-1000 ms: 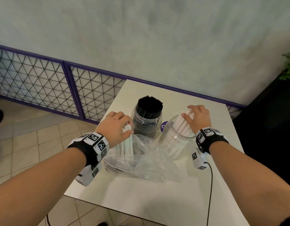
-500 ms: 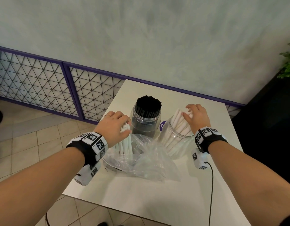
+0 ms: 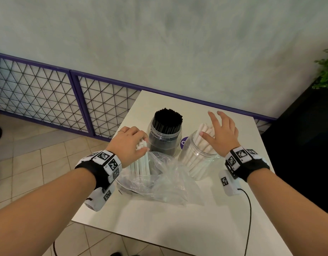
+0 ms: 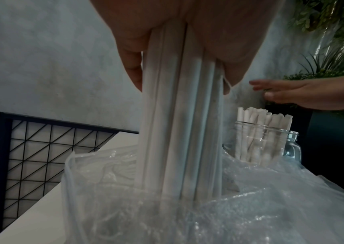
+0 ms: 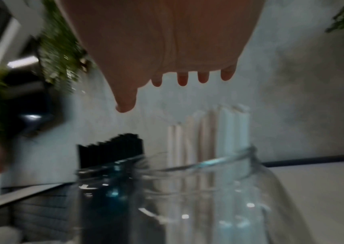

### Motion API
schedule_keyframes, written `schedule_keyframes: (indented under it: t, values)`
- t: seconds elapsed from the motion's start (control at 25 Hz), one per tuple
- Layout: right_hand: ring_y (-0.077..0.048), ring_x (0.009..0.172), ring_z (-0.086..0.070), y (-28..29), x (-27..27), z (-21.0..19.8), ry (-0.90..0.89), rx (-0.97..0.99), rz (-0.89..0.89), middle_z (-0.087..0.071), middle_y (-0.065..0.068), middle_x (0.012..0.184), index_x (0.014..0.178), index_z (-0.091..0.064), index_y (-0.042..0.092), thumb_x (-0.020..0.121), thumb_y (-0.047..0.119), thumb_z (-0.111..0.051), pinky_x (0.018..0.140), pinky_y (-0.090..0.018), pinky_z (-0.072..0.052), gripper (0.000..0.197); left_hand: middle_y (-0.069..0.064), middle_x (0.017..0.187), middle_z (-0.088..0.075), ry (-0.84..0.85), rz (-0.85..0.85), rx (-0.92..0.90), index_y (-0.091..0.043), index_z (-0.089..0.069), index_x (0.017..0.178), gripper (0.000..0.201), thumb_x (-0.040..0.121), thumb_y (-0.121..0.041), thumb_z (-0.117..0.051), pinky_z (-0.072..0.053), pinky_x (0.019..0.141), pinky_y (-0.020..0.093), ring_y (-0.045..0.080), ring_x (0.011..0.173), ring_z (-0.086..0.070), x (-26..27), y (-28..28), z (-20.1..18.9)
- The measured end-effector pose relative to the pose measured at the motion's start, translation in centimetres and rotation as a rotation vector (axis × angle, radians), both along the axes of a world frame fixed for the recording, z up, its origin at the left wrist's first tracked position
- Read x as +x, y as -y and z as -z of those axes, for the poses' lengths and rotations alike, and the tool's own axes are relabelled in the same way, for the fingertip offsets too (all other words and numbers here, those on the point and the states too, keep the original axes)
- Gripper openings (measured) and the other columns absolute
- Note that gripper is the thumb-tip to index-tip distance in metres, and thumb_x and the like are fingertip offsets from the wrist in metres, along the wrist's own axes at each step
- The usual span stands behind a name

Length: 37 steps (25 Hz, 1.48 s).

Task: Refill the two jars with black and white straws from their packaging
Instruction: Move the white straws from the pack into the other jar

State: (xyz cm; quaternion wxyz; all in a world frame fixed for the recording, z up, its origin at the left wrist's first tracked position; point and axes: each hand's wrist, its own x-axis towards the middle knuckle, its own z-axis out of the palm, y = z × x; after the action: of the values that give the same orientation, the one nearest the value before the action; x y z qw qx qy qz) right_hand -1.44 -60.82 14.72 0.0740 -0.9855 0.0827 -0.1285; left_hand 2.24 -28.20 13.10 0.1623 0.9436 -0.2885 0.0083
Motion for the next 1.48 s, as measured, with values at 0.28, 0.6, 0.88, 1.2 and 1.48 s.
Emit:
schedule_keyframes:
  t: [0.28,0.6,0.88,1.2,1.48]
  values:
    - [-0.012,0.135,-0.032,-11.7,-4.4,0.7,-0.058,0.585,-0.363,-0.029,0.001,0.150,0.148,-0.025,0.025,0.092,0.034,-0.059,0.114,-0.036,-0.031,0.066,-0.008,0.106,-0.055,0.020,-0.021,-0.113,-0.029,-0.058,0.108,0.032,0.083,-0.049,-0.062,-0.034,0.096,0.032,0.022,0.106,-0.046,0.1,0.3,0.5]
    - [-0.009,0.112,-0.056,-19.0,-3.4,5.1,-0.014,1.146,-0.223,-0.058,0.005,0.121,0.128,-0.042,0.029,0.073,0.006,-0.076,0.096,-0.027,-0.047,0.069,-0.011,0.124,-0.052,-0.193,0.067,-0.180,-0.030,-0.043,0.134,0.092,0.055,-0.075,-0.050,-0.032,0.098,0.027,0.013,0.113,-0.041,-0.6,-0.5,-1.2]
    - [-0.012,0.114,-0.057,-18.0,-2.8,6.0,-0.062,1.156,-0.213,-0.060,0.003,0.123,0.135,-0.043,0.023,0.072,0.013,-0.079,0.099,-0.028,-0.045,0.073,-0.001,0.130,-0.047,-0.171,0.082,-0.099,-0.024,-0.038,0.141,0.075,0.074,-0.041,-0.066,-0.019,0.096,0.019,0.021,0.120,-0.041,-1.6,-1.5,-0.9]
    - [-0.012,0.091,-0.060,-17.5,-2.1,5.6,-0.120,1.096,-0.142,-0.065,0.000,0.101,0.114,-0.058,0.010,0.071,0.017,-0.081,0.078,-0.021,-0.047,0.049,-0.003,0.126,-0.048,-0.108,0.033,-0.024,-0.024,-0.050,0.127,0.076,0.062,-0.061,-0.033,-0.029,0.103,0.032,0.026,0.117,-0.044,-1.3,-1.4,-0.3]
    - [-0.021,0.087,-0.064,-17.1,-1.2,6.0,-0.148,1.108,-0.118,-0.067,-0.006,0.092,0.100,-0.062,0.012,0.072,0.018,-0.077,0.079,-0.036,-0.052,0.032,-0.006,0.120,-0.049,-0.100,0.018,-0.082,-0.027,-0.055,0.115,0.042,0.078,-0.047,-0.058,-0.029,0.102,0.031,0.025,0.114,-0.046,-1.0,-1.2,0.2]
